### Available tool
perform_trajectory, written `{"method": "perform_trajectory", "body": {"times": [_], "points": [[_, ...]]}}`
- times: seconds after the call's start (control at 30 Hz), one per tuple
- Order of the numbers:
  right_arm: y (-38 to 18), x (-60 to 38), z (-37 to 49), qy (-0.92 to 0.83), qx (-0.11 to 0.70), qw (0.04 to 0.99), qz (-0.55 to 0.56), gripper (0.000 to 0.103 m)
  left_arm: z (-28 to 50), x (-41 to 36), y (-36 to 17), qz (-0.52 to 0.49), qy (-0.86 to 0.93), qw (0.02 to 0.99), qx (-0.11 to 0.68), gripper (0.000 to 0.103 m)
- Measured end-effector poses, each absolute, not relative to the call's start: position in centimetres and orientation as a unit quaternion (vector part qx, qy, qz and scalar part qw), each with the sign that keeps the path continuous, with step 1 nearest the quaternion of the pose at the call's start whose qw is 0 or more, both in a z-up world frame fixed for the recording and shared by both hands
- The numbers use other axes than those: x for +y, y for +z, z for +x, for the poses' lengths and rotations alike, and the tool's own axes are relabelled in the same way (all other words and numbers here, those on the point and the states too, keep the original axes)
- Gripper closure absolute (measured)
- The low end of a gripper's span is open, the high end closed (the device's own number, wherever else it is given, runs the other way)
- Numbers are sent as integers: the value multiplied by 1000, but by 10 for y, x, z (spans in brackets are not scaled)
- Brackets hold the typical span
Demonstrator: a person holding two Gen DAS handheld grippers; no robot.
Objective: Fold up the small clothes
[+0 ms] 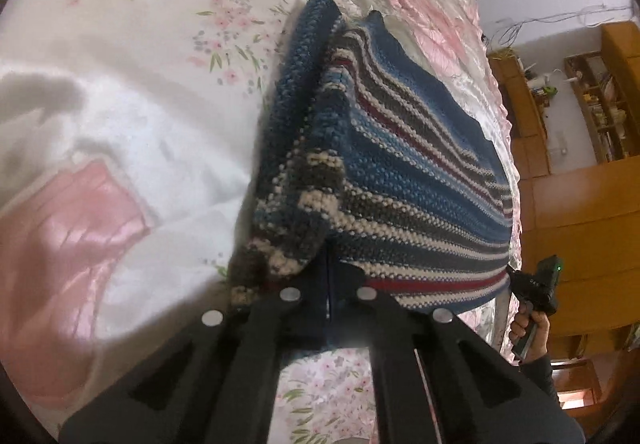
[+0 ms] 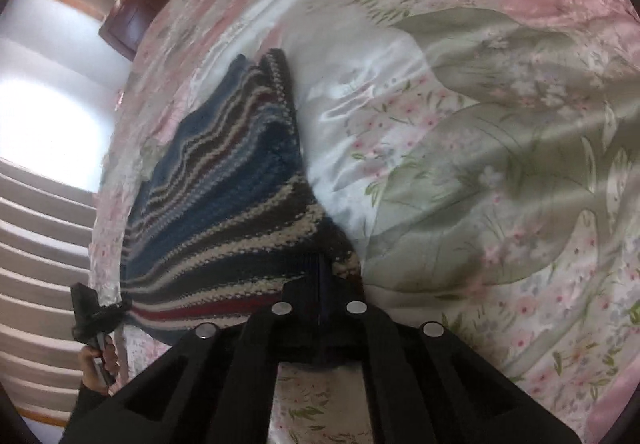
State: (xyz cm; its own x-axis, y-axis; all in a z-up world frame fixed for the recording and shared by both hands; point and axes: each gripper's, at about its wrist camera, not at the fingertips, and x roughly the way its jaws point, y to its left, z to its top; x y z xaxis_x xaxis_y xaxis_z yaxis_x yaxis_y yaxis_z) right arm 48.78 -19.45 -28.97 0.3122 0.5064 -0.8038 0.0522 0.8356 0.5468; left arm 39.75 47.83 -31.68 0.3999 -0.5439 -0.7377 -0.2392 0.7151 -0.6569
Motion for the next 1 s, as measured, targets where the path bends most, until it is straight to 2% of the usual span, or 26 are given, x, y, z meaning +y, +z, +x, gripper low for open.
{"method": "perform_trajectory", "body": {"times": [0.07, 0.13, 0.17, 0.2, 0.23, 0.27, 0.3, 0.37, 0.43, 0.53, 0.77, 1.0], "points": [[-278, -192, 486, 138, 565, 781, 226, 103, 393, 479, -307, -357, -99, 757, 539, 99], [-272, -196, 480, 123, 563, 789, 213, 103, 389, 486, -298, -369, -103, 755, 533, 81], [-265, -195, 477, 108, 561, 798, 193, 86, 387, 489, -293, -370, -101, 755, 532, 78], [-252, -189, 470, 80, 552, 817, 144, 81, 388, 489, -287, -364, -99, 758, 532, 65], [-242, -180, 464, 80, 545, 826, 124, 81, 388, 491, -277, -350, -90, 765, 532, 35], [-233, -168, 459, 93, 538, 830, 113, 79, 388, 493, -269, -340, -82, 773, 530, 25], [-221, -148, 451, 112, 531, 835, 89, 77, 389, 498, -257, -331, -82, 780, 524, 21], [-197, -87, 424, 150, 504, 851, 2, 50, 396, 503, -245, -329, -93, 782, 522, 19], [-190, -32, 404, 186, 490, 850, -60, 39, 405, 509, -234, -332, -102, 778, 523, 13], [-194, 47, 380, 238, 485, 832, -124, 28, 425, 513, -234, -339, -109, 760, 543, 12], [-222, 168, 361, 296, 479, 805, -187, 26, 474, 516, -261, -332, -98, 732, 586, 12], [-238, 234, 353, 317, 433, 806, -249, 26, 518, 500, -283, -304, -111, 729, 603, 12]]}}
